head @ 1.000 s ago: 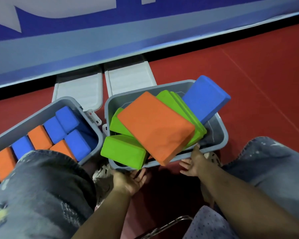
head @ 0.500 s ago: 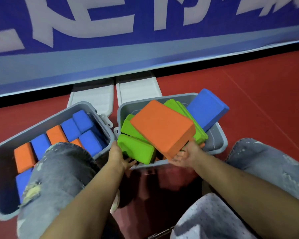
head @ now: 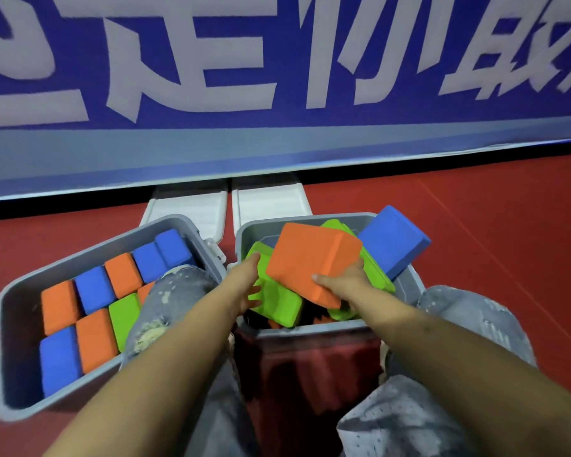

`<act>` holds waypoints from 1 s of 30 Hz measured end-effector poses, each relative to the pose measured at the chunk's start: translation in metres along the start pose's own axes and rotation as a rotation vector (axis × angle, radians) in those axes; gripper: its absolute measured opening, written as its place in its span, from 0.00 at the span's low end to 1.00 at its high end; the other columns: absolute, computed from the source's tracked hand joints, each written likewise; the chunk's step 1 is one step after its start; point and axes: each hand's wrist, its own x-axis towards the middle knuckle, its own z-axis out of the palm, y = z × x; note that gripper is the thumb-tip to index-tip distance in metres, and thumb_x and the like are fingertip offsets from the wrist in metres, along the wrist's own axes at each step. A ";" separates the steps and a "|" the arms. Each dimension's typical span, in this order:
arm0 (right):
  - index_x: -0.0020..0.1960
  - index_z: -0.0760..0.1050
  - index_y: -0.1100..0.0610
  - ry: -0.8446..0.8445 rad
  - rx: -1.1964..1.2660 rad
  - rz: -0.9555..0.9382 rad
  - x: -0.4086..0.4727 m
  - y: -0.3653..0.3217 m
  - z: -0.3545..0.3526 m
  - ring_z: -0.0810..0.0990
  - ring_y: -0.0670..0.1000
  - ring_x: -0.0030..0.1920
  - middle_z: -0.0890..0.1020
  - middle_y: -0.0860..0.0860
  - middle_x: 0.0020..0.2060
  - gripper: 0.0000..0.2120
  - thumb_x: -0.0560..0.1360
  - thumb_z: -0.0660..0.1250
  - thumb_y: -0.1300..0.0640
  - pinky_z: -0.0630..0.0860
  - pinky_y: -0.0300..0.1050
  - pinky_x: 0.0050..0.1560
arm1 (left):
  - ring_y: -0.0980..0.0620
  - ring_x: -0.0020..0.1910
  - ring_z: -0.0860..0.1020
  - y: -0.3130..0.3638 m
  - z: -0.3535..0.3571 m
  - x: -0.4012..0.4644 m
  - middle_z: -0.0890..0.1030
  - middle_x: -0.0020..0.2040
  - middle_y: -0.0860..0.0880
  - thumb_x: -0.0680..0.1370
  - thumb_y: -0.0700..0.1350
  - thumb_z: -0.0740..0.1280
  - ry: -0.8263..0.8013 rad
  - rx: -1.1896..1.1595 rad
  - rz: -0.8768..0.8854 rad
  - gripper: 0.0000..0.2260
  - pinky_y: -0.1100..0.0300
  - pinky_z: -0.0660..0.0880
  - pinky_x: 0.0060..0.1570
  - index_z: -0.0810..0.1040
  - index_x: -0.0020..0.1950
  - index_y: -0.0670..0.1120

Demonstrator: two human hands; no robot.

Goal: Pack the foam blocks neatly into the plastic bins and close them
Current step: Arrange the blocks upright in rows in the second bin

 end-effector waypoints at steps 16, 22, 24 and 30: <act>0.77 0.54 0.52 0.320 -0.555 -0.941 -0.008 -0.058 -0.066 0.67 0.60 0.61 0.69 0.55 0.62 0.48 0.63 0.76 0.53 0.71 0.59 0.59 | 0.42 0.44 0.77 0.000 -0.021 0.013 0.78 0.44 0.40 0.79 0.54 0.58 0.156 -0.089 -0.103 0.14 0.44 0.74 0.52 0.70 0.55 0.45; 0.73 0.61 0.49 0.330 -0.534 -1.108 0.023 -0.063 -0.049 0.70 0.58 0.62 0.72 0.54 0.63 0.44 0.61 0.76 0.53 0.67 0.66 0.63 | 0.37 0.60 0.74 -0.022 -0.029 0.078 0.69 0.70 0.45 0.67 0.73 0.60 0.208 0.035 -0.162 0.41 0.41 0.76 0.44 0.55 0.75 0.58; 0.72 0.59 0.47 0.357 -0.542 -1.171 0.031 -0.064 -0.041 0.71 0.57 0.62 0.74 0.54 0.62 0.44 0.60 0.76 0.52 0.68 0.65 0.63 | 0.39 0.60 0.75 -0.016 -0.027 0.080 0.71 0.69 0.45 0.63 0.78 0.59 0.251 0.077 -0.151 0.45 0.43 0.76 0.48 0.60 0.74 0.54; 0.73 0.57 0.48 0.427 -0.441 -1.101 0.056 -0.039 -0.032 0.68 0.56 0.62 0.69 0.53 0.62 0.48 0.60 0.77 0.57 0.66 0.66 0.64 | 0.36 0.68 0.68 -0.043 -0.019 0.116 0.68 0.72 0.40 0.52 0.78 0.64 0.311 0.293 -0.212 0.60 0.41 0.67 0.66 0.59 0.76 0.46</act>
